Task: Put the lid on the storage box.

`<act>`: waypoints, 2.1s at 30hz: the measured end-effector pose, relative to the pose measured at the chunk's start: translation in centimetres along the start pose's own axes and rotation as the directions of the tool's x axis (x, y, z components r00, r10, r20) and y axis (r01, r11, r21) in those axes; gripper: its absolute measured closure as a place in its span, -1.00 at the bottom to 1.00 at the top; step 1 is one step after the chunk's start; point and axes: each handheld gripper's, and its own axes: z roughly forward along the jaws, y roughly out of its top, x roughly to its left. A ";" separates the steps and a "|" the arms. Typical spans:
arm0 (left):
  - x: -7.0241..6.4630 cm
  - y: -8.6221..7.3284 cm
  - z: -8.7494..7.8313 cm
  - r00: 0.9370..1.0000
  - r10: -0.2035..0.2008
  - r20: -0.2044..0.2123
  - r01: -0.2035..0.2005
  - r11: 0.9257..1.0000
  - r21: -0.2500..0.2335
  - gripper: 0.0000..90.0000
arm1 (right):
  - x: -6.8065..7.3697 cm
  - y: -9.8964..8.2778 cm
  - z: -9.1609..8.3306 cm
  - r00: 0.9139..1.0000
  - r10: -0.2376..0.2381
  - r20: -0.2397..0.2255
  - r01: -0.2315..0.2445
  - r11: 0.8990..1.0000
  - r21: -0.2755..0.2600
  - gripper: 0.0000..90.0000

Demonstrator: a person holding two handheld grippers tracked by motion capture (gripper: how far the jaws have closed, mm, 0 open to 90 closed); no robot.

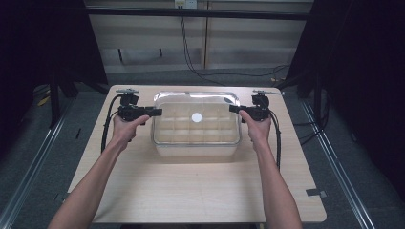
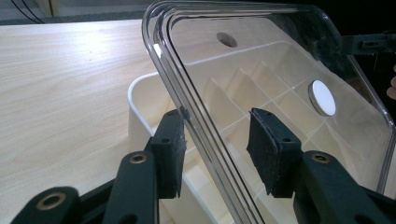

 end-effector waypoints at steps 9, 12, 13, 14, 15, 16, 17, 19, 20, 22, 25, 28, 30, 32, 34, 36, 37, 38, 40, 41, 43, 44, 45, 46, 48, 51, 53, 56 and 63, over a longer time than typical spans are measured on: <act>0.5 -0.6 0.7 1.000 -0.010 -0.003 0.010 1.000 0.021 0.19 | 0.1 -0.4 0.8 0.998 -0.022 0.051 0.020 0.999 0.026 0.09; 0.6 -0.7 0.8 1.000 -0.013 -0.010 0.013 0.999 0.031 0.18 | 0.2 -0.4 0.9 0.997 -0.030 0.066 0.028 0.999 0.032 0.07; 0.7 -0.9 1.0 1.000 -0.011 -0.022 0.012 0.999 0.048 0.17 | 0.2 -0.5 1.1 0.996 -0.040 0.085 0.036 0.998 0.042 0.05; 0.7 -0.9 1.0 1.000 -0.011 -0.022 0.012 0.999 0.048 0.17 | 0.2 -0.5 1.1 0.996 -0.040 0.085 0.036 0.998 0.042 0.05; 0.9 -1.2 1.1 1.000 -0.023 -0.015 0.023 0.999 0.047 0.17 | 0.3 -0.7 1.3 0.993 -0.051 0.108 0.045 0.998 0.051 0.04; 0.9 -1.2 1.1 1.000 -0.023 -0.015 0.023 0.999 0.047 0.17 | 0.3 -0.7 1.3 0.993 -0.051 0.108 0.045 0.998 0.051 0.04; 1.0 -1.2 1.1 1.000 -0.025 -0.014 0.025 0.998 0.050 0.17 | 0.3 -0.8 1.6 0.993 -0.042 0.113 0.036 0.998 0.052 0.04; 1.0 -1.3 1.1 1.000 -0.023 -0.010 0.023 0.998 0.051 0.17 | 0.3 -0.9 1.6 0.993 -0.035 0.113 0.029 0.998 0.054 0.04; 1.0 -1.3 1.1 1.000 -0.023 -0.010 0.023 0.998 0.051 0.17 | 0.3 -0.9 1.6 0.993 -0.035 0.113 0.029 0.998 0.054 0.04; 1.1 -1.3 1.1 1.000 -0.028 -0.008 0.028 0.998 0.055 0.16 | 0.3 -0.9 1.7 0.993 -0.035 0.113 0.029 0.998 0.055 0.04; 1.2 -1.6 1.3 0.999 -0.034 -0.003 0.034 0.998 0.053 0.14 | 0.2 -1.0 1.8 0.992 -0.035 0.117 0.028 0.998 0.062 0.03; 1.2 -1.8 1.4 0.999 -0.037 0.001 0.036 0.998 0.059 0.10 | 0.2 -1.2 1.9 0.992 -0.037 0.120 0.030 0.997 0.065 0.00; 1.2 -1.9 1.5 0.999 -0.039 0.001 0.039 0.997 0.064 0.09 | 0.2 -1.3 2.0 0.992 -0.031 0.120 0.023 0.998 0.066 -0.01; 1.3 -2.0 1.6 0.999 -0.043 0.004 0.043 0.997 0.065 0.08 | 0.0 -1.5 2.1 0.993 -0.023 0.115 0.015 0.998 0.067 -0.03; 1.4 -2.0 1.8 0.998 -0.057 0.005 0.057 0.996 0.063 0.06 | 0.0 -1.7 2.2 0.993 -0.023 0.116 0.017 0.998 0.057 -0.03; 1.3 -1.9 1.8 0.998 -0.058 -0.005 0.058 0.996 0.065 0.05 | 0.1 -1.6 2.2 0.992 -0.022 0.121 0.015 0.998 0.057 -0.04; 1.1 -1.9 1.9 0.999 -0.050 -0.013 0.051 0.996 0.067 0.04 | 0.1 -1.6 2.2 0.992 -0.025 0.122 0.018 0.998 0.058 -0.04; 1.1 -1.9 1.9 0.999 -0.050 -0.013 0.051 0.996 0.067 0.03 | 0.1 -1.6 2.2 0.992 -0.025 0.122 0.018 0.998 0.058 -0.04; 1.0 -2.0 2.0 0.999 -0.044 -0.011 0.045 0.996 0.078 0.01 | 0.1 -1.6 2.1 0.991 -0.027 0.128 0.019 0.998 0.061 -0.05; 1.0 -2.1 1.9 0.999 -0.047 -0.010 0.048 0.996 0.073 0.01 | 0.1 -1.7 2.1 0.992 -0.026 0.127 0.019 0.998 0.059 -0.05; 0.9 -2.2 1.9 0.999 -0.039 -0.016 0.040 0.997 0.072 -0.01 | 0.2 -1.7 2.0 0.992 -0.035 0.123 0.028 0.998 0.060 -0.08; 0.9 -2.2 1.9 0.999 -0.039 -0.016 0.040 0.997 0.072 -0.02 | 0.2 -1.7 2.0 0.992 -0.035 0.123 0.028 0.998 0.060 -0.08; 0.7 -2.1 1.6 0.999 -0.022 -0.023 0.024 0.997 0.073 -0.03 | 0.3 -1.8 2.0 0.991 -0.050 0.124 0.041 0.997 0.070 -0.13; 0.7 -2.1 1.6 0.999 -0.022 -0.023 0.024 0.997 0.073 -0.04 | 0.3 -1.8 2.0 0.991 -0.050 0.124 0.041 0.997 0.070 -0.13; 0.5 -2.0 1.2 1.000 -0.015 -0.025 0.016 0.997 0.070 -0.08 | 0.5 -1.8 1.9 0.990 -0.063 0.126 0.053 0.995 0.079 -0.17; 0.2 -1.9 0.3 1.000 -0.006 -0.031 0.008 0.999 0.054 -0.18 | 0.6 -1.8 1.6 0.989 -0.068 0.129 0.059 0.995 0.075 -0.22; 0.1 -2.0 -0.1 1.000 -0.006 -0.027 0.007 0.999 0.044 -0.20 | 0.6 -1.6 1.1 0.992 -0.057 0.114 0.050 0.997 0.062 -0.24; 0.0 -2.3 -0.4 1.000 -0.009 -0.024 0.010 0.999 0.039 -0.19 | 0.7 -1.4 0.7 0.992 -0.067 0.112 0.061 0.997 0.053 -0.28; -1.1 -4.1 -1.8 1.000 0.025 -0.019 -0.025 0.999 0.031 -0.06 | 2.0 -1.1 -1.6 0.991 -0.104 0.086 0.103 0.994 0.023 -0.27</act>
